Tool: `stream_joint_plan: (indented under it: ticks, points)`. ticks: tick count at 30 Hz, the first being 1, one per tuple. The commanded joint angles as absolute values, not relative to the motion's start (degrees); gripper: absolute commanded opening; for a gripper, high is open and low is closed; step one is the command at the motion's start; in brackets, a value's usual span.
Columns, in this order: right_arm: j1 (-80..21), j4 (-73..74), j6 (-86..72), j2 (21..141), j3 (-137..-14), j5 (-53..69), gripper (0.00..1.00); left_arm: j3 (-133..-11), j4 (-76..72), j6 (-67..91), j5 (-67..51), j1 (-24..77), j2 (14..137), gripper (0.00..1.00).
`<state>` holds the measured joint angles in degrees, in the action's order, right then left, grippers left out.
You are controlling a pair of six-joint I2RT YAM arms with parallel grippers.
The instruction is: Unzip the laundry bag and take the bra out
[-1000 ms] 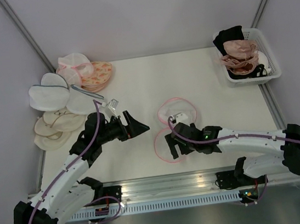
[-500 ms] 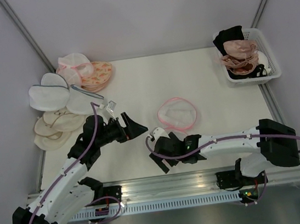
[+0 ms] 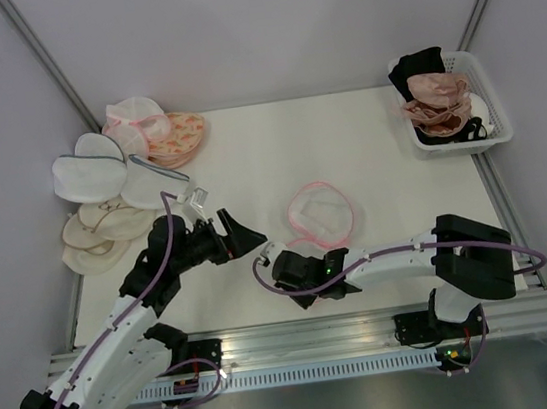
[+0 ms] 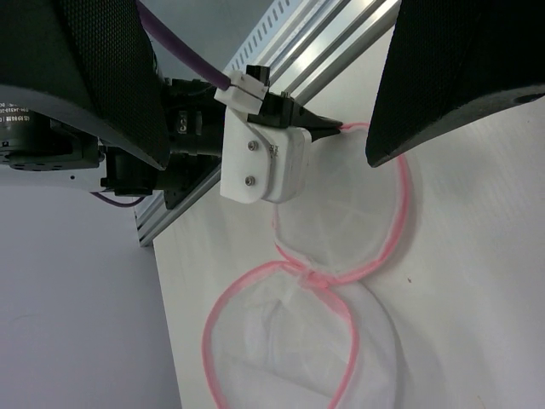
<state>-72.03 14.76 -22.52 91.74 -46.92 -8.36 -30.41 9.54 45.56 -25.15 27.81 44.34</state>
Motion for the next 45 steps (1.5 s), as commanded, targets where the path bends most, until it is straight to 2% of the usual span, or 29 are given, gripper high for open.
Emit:
stream_joint_plan:
  ticks: [1, 7, 12, 18, 21, 24, 27, 32, 41, 43, 44, 45]
  points:
    - [-71.5, 13.1, -22.9, 94.3, -46.3, -6.2, 0.01, -30.5, 11.5, 44.2, -23.0, 27.4, 42.5, 1.00]
    - [-71.2, 15.5, -23.4, 89.7, -46.8, -7.8, 0.00, -33.0, 16.3, 43.5, -18.9, 27.3, 38.6, 1.00]
    - [-69.7, 19.6, -23.3, 78.7, -52.1, -4.9, 0.00, -35.6, 19.5, 44.1, -15.1, 27.3, 31.8, 1.00]
    - [-62.2, 20.3, -27.1, 68.8, -61.2, -0.2, 0.00, -36.7, 21.0, 44.2, -12.7, 27.3, 28.4, 1.00]
    - [-55.7, 24.7, -36.4, 67.5, -64.1, -8.1, 0.00, -37.2, 21.6, 44.6, -13.8, 27.3, 29.2, 1.00]
    - [-45.2, 26.9, -46.1, 66.5, -62.2, -8.4, 0.00, -37.0, 21.7, 45.0, -14.5, 27.3, 29.4, 1.00]
    - [-36.6, 29.8, -48.7, 66.7, -60.0, -10.8, 0.00, -37.3, 22.1, 44.8, -14.5, 27.3, 29.1, 0.99]
    - [-35.9, 36.1, -48.2, 67.0, -56.1, -15.7, 0.01, -37.5, 23.0, 44.5, -14.0, 27.3, 28.5, 1.00]
    - [-35.9, 41.7, -44.8, 57.1, -45.7, -9.8, 0.00, -37.3, 22.9, 45.0, -13.9, 27.3, 28.8, 1.00]
    - [-35.9, 40.9, -43.1, 54.4, -44.7, -5.0, 0.39, -37.0, 22.9, 45.1, -13.9, 27.3, 28.9, 1.00]
    - [-35.9, 39.2, -41.3, 53.4, -44.1, -0.7, 0.62, -36.8, 22.8, 45.2, -14.0, 27.3, 29.0, 1.00]
    - [-35.9, 38.7, -40.5, 51.7, -44.1, -0.2, 0.97, -36.6, 22.4, 45.3, -14.1, 27.3, 29.2, 1.00]
